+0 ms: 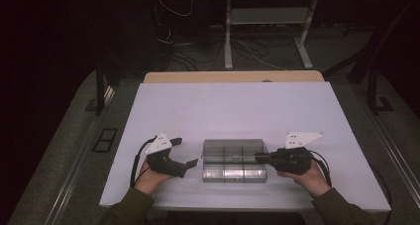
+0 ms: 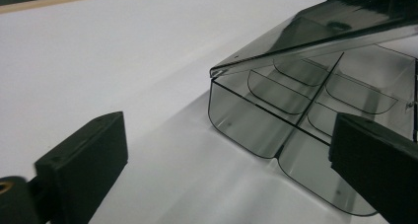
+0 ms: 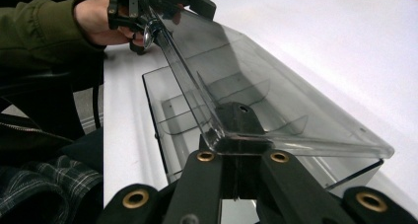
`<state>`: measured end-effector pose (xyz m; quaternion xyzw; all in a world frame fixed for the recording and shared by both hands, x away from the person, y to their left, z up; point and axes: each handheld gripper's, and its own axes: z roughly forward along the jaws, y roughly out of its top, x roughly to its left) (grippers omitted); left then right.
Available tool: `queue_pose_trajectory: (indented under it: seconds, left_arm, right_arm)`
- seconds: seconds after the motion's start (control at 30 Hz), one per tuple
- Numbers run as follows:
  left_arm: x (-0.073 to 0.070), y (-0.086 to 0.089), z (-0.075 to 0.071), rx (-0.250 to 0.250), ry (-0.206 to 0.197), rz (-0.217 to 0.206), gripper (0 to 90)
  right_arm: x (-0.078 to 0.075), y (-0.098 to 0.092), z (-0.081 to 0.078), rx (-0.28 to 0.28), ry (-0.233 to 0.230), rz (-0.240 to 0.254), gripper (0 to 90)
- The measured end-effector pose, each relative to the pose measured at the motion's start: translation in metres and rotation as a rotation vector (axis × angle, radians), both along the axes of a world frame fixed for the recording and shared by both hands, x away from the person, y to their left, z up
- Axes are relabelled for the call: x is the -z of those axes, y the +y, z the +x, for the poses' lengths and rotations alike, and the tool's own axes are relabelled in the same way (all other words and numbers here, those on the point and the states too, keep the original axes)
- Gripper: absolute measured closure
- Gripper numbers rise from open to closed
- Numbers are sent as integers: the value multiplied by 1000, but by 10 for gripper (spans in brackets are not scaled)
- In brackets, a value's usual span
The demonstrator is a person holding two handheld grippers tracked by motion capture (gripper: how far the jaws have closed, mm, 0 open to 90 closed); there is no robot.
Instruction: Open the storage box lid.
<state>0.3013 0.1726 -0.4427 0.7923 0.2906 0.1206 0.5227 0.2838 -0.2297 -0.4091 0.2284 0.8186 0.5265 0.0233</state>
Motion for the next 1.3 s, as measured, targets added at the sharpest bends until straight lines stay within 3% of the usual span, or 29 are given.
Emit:
queue_pose_trajectory:
  seconds: [0.37, 1.3]
  left_arm:
    - [1, -1, 0, 17, -2, 16, 0]
    - [1, -4, 0, 41, -4, 3, 2]
  right_arm:
    - [-9, -1, 8, 7, -21, 8, 894]
    - [-24, -1, 23, 16, -58, 21, 894]
